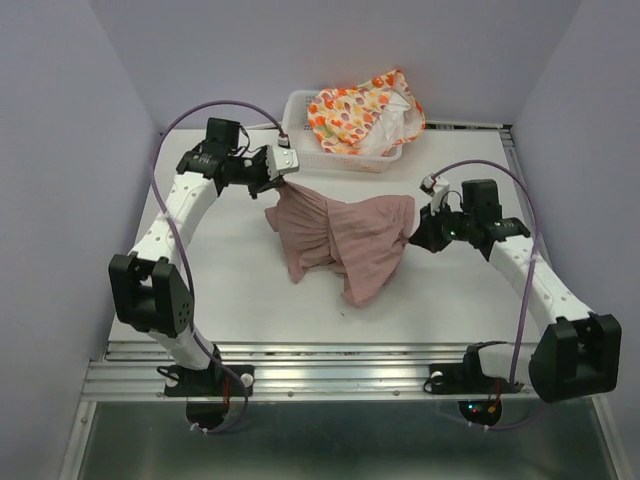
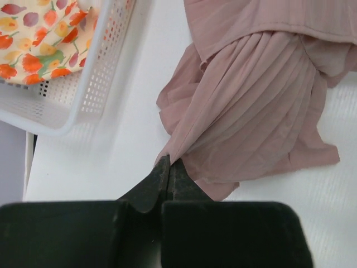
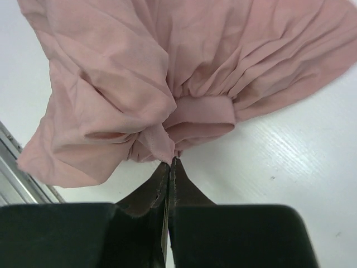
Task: Fold and stack the skirts
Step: Fold the skirt
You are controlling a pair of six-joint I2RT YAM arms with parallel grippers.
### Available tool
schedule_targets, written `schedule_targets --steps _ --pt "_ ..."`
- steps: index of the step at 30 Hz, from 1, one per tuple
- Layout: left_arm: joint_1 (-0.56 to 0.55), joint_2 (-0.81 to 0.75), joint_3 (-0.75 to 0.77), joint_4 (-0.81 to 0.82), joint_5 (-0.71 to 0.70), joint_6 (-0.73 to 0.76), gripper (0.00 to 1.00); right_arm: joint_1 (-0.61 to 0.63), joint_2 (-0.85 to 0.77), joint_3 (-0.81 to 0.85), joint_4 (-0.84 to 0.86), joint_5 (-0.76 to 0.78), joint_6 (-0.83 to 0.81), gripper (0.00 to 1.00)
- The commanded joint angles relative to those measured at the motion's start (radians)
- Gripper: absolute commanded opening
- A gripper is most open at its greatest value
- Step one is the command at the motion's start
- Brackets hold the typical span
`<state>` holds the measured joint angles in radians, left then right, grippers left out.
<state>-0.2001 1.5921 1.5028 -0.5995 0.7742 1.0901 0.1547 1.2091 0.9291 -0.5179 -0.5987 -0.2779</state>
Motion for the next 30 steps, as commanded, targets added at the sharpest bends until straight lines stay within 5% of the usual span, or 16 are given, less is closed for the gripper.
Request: schedule_targets --steps 1,11,18,30 --pt "-0.045 0.075 0.132 0.087 -0.071 -0.122 0.0 -0.021 0.074 0.002 -0.048 -0.125 -0.05 0.01" --pt "-0.078 0.474 0.388 0.184 -0.211 -0.367 0.0 -0.104 0.344 0.043 0.027 -0.193 -0.033 0.01" --pt "-0.087 0.6 0.451 0.314 -0.249 -0.466 0.0 -0.138 0.527 0.143 0.036 -0.24 -0.017 0.01" --pt "-0.087 0.638 0.312 0.407 -0.337 -0.452 0.0 -0.138 0.498 0.264 0.093 -0.277 0.084 0.01"
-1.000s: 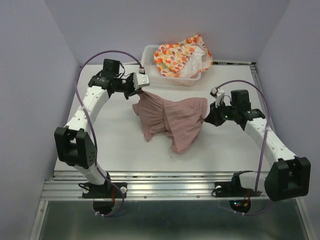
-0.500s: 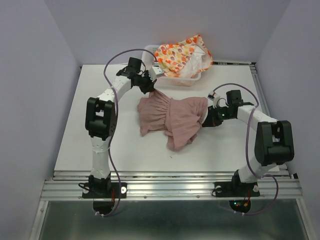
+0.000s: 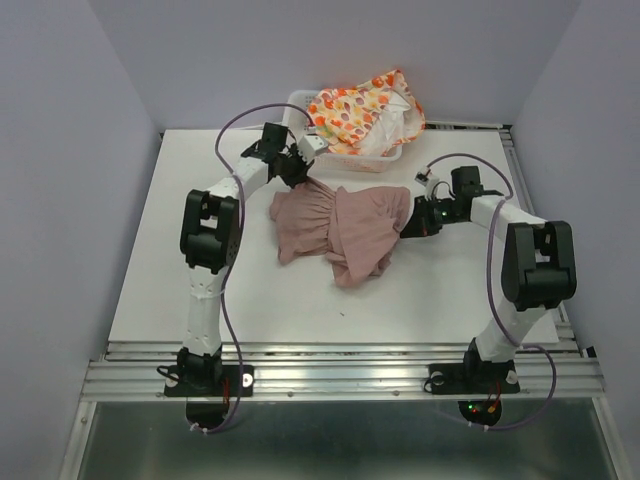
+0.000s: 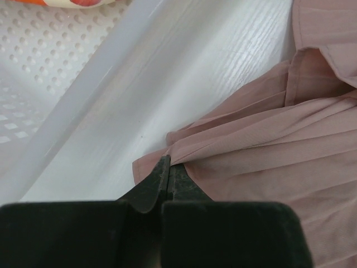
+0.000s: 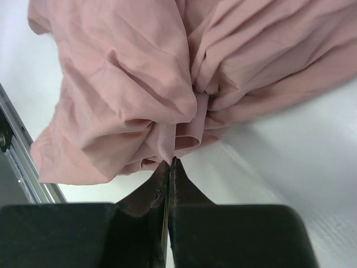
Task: Fold and stack the skirts
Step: Fold the skirt
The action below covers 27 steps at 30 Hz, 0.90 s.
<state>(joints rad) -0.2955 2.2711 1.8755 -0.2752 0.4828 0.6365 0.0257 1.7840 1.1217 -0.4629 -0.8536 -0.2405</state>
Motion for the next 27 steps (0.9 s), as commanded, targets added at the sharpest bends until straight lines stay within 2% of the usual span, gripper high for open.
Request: schedule_targets --steps 1,17,21,25,26,27 --pt "0.009 -0.054 -0.074 0.094 -0.047 0.002 0.0 -0.009 -0.078 0.079 0.049 -0.021 0.061 0.01" --pt "0.016 -0.045 -0.073 0.09 -0.067 -0.038 0.0 0.059 0.267 0.201 0.182 0.12 0.182 0.01" --pt "0.059 -0.077 -0.058 0.108 -0.09 -0.103 0.0 0.068 0.284 0.175 0.179 0.201 0.17 0.01" --pt "0.094 -0.067 -0.006 0.108 -0.154 -0.106 0.0 0.068 0.269 0.135 0.167 0.251 0.142 0.01" --pt "0.096 -0.061 0.01 0.108 -0.161 -0.109 0.06 0.068 0.267 0.132 0.162 0.257 0.138 0.01" --pt "0.099 -0.056 0.039 0.094 -0.152 -0.115 0.24 0.068 0.267 0.13 0.144 0.264 0.129 0.01"
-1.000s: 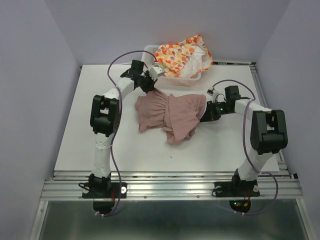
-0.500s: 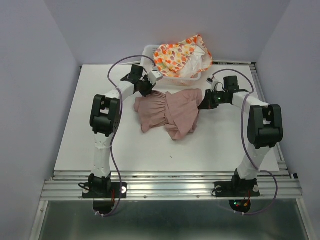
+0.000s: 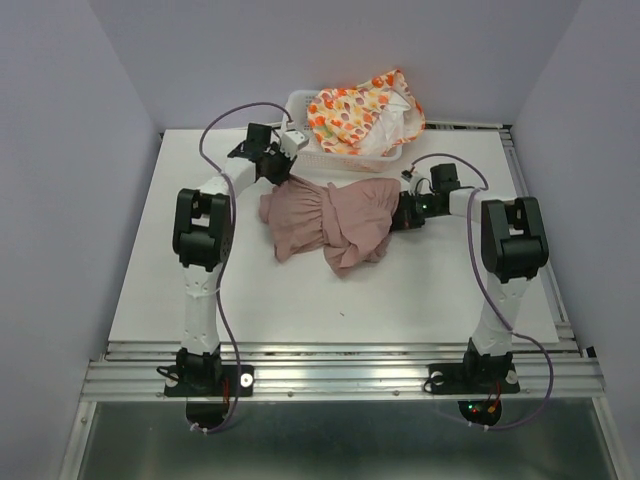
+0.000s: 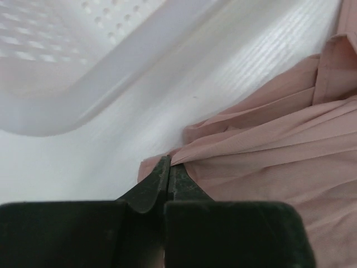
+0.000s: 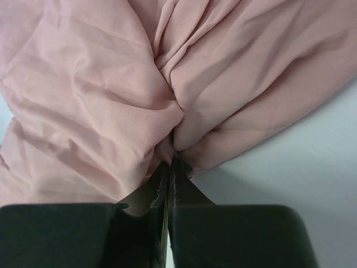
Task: Fold and stack the skirts
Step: Fold the skirt
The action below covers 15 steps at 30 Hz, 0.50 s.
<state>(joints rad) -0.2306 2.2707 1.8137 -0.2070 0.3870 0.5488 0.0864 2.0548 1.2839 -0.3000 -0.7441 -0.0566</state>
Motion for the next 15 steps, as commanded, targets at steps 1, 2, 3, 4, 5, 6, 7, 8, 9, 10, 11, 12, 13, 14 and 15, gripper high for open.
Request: schedule_targets --steps 1,2,3,4,5,6,7,8,9,10,11,12,13,14,15 --pt "0.033 -0.059 0.111 0.017 -0.042 -0.032 0.31 0.007 -0.004 -0.031 -0.03 0.155 -0.055 0.01" --pt "0.033 -0.068 0.113 0.017 -0.025 -0.044 0.37 0.007 -0.007 -0.034 -0.036 0.149 -0.051 0.01" --pt "0.034 -0.082 0.101 0.03 -0.016 -0.059 0.56 0.007 -0.012 -0.038 -0.042 0.144 -0.045 0.01" --pt "0.033 -0.121 0.09 0.038 -0.011 -0.081 0.68 0.019 -0.027 -0.055 -0.044 0.138 -0.037 0.01" --pt "0.033 -0.144 0.067 0.053 -0.013 -0.093 0.91 0.019 -0.038 -0.066 -0.047 0.134 -0.037 0.01" --pt "0.034 -0.17 0.053 0.058 -0.014 -0.107 0.93 0.035 -0.048 -0.078 -0.045 0.134 -0.035 0.01" --pt "0.034 -0.227 0.035 0.064 -0.02 -0.115 0.94 0.044 -0.059 -0.095 -0.044 0.134 -0.032 0.01" --pt "0.034 -0.255 0.013 0.067 -0.026 -0.145 0.94 0.056 -0.08 -0.128 -0.044 0.129 -0.028 0.01" --pt "0.034 -0.32 -0.038 0.067 -0.01 -0.159 0.94 0.056 -0.091 -0.149 -0.042 0.126 -0.017 0.01" --pt "0.036 -0.357 -0.074 0.066 0.039 -0.171 0.93 0.065 -0.102 -0.167 -0.044 0.124 -0.011 0.01" --pt "0.031 -0.391 -0.114 0.064 0.064 -0.194 0.91 0.065 -0.113 -0.185 -0.044 0.126 -0.006 0.01" --pt "0.025 -0.457 -0.199 0.063 0.084 -0.205 0.86 0.065 -0.134 -0.22 -0.045 0.13 0.0 0.01" --pt "0.02 -0.489 -0.239 0.058 0.104 -0.21 0.83 0.065 -0.143 -0.236 -0.045 0.135 0.001 0.01" --pt "0.013 -0.517 -0.285 0.055 0.133 -0.211 0.8 0.065 -0.153 -0.248 -0.05 0.14 0.004 0.01" --pt "-0.002 -0.563 -0.357 0.038 0.144 -0.199 0.77 0.065 -0.172 -0.268 -0.071 0.141 0.014 0.01"
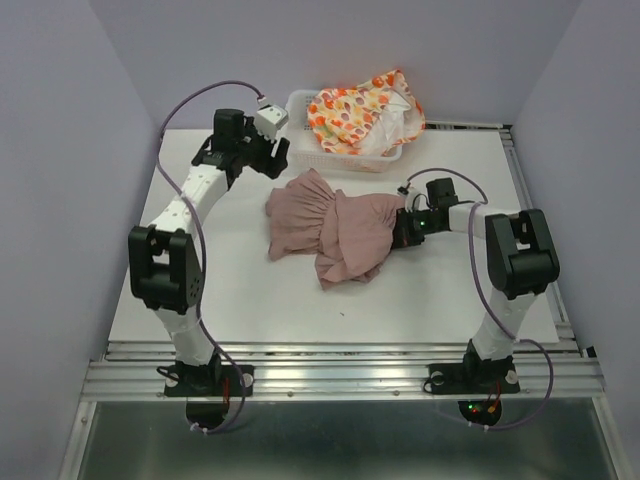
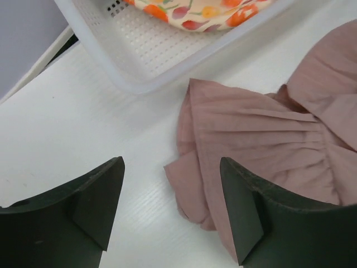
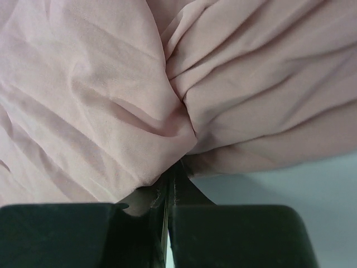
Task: Fold and stack the skirts
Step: Fold the skirt
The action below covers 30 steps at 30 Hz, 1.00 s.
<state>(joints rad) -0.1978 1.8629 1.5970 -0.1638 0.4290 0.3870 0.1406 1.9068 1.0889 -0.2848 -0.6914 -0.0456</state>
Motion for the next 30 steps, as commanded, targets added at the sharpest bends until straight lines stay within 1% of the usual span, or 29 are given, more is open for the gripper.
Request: schedule_targets --steps 1,3,4,5,6,8,9,11,12,13,15,16,17,18,20,22,23,25,30 --pt "-0.043 -0.172 -0.169 -0.016 0.109 -0.03 0.75 0.02 -0.034 -0.083 -0.099 0.087 0.007 0.01" --pt "-0.055 -0.2 -0.229 -0.051 0.129 -0.025 0.72 0.04 -0.078 -0.122 -0.126 0.081 0.018 0.01" --pt "-0.055 -0.2 -0.238 -0.068 0.172 -0.027 0.71 0.054 -0.093 -0.138 -0.134 0.076 0.024 0.01" --pt "-0.057 -0.197 -0.241 -0.107 0.195 -0.025 0.64 0.065 -0.112 -0.148 -0.123 0.075 0.038 0.01" --pt "-0.066 -0.179 -0.238 -0.13 0.226 -0.02 0.6 0.098 -0.15 -0.156 -0.12 0.072 0.042 0.01" --pt "-0.086 -0.157 -0.232 -0.175 0.235 -0.011 0.52 0.132 -0.164 -0.146 -0.134 0.067 0.043 0.01" --pt "-0.1 -0.137 -0.233 -0.181 0.238 -0.005 0.48 0.142 -0.164 -0.139 -0.146 0.066 0.079 0.01" --pt "-0.13 -0.119 -0.238 -0.174 0.237 -0.008 0.47 0.142 -0.163 -0.124 -0.157 0.058 0.079 0.02" --pt "-0.137 -0.099 -0.236 -0.172 0.244 -0.02 0.47 0.142 -0.16 -0.118 -0.165 0.065 0.072 0.05" --pt "-0.137 -0.091 -0.233 -0.177 0.272 -0.037 0.47 0.142 -0.161 -0.101 -0.177 0.091 0.066 0.25" --pt "-0.134 -0.094 -0.227 -0.197 0.309 -0.027 0.52 0.142 -0.178 -0.089 -0.224 0.105 0.058 0.32" --pt "-0.132 -0.119 -0.233 -0.209 0.33 -0.002 0.59 0.142 -0.195 -0.089 -0.235 0.113 0.058 0.37" --pt "-0.132 -0.137 -0.242 -0.227 0.368 0.071 0.62 0.142 -0.215 -0.09 -0.241 0.128 0.058 0.49" --pt "-0.132 -0.157 -0.252 -0.305 0.391 0.128 0.66 0.142 -0.257 -0.098 -0.25 0.131 0.058 0.52" --pt "-0.138 -0.203 -0.256 -0.431 0.435 0.243 0.69 0.142 -0.29 -0.106 -0.254 0.135 0.058 0.55" --pt "-0.156 -0.225 -0.267 -0.485 0.448 0.274 0.74 0.142 -0.307 -0.118 -0.252 0.132 0.058 0.57" --pt "-0.166 -0.225 -0.275 -0.497 0.444 0.271 0.76 0.142 -0.305 -0.122 -0.251 0.132 0.058 0.57" --pt "-0.193 -0.211 -0.296 -0.507 0.439 0.234 0.76 0.142 -0.287 -0.133 -0.238 0.141 0.062 0.57" --pt "-0.229 -0.14 -0.313 -0.484 0.464 0.135 0.76 0.142 -0.279 -0.144 -0.185 0.145 0.079 0.57"
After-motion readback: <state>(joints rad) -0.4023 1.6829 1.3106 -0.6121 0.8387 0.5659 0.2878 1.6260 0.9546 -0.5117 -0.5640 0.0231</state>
